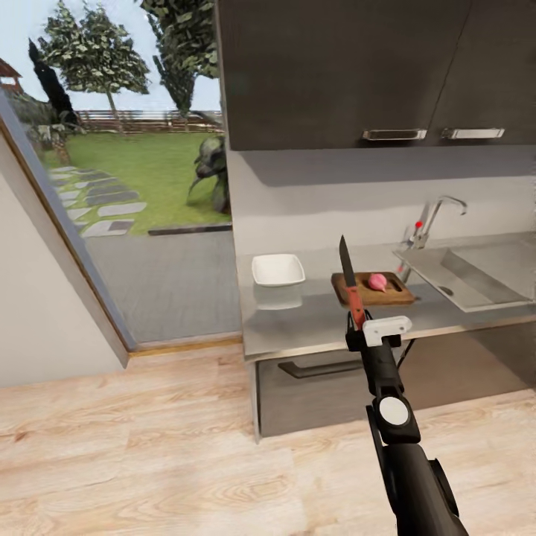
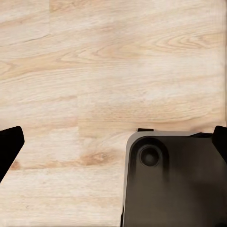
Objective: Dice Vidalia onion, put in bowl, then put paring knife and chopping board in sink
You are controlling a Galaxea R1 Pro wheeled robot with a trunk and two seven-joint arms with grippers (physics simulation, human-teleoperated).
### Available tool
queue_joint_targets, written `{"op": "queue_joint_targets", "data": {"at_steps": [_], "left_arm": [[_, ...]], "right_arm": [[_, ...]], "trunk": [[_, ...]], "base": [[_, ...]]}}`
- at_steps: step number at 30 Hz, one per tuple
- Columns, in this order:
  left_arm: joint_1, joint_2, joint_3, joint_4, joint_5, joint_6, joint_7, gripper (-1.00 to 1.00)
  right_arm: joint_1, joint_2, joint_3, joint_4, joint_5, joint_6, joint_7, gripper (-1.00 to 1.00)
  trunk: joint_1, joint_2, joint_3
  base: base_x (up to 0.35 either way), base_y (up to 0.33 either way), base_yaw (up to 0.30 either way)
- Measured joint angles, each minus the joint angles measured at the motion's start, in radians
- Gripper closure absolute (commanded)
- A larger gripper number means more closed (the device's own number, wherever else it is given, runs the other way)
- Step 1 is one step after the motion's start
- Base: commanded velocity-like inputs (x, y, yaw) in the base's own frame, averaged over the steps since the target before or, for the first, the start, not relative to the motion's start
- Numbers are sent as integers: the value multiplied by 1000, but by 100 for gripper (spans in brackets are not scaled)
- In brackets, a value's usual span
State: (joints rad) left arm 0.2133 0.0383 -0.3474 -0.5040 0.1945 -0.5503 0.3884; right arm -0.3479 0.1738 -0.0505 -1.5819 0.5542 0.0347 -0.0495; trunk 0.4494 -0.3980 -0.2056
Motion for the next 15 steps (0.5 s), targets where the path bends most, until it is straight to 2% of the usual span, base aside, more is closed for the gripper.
{"op": "queue_joint_targets", "data": {"at_steps": [15], "left_arm": [[-1, 0, 0, 0, 0, 1, -3, -100]], "right_arm": [[0, 0, 0, 1, 0, 0, -2, 100]], "trunk": [[0, 0, 0]], "base": [[7, -232, 0]]}}
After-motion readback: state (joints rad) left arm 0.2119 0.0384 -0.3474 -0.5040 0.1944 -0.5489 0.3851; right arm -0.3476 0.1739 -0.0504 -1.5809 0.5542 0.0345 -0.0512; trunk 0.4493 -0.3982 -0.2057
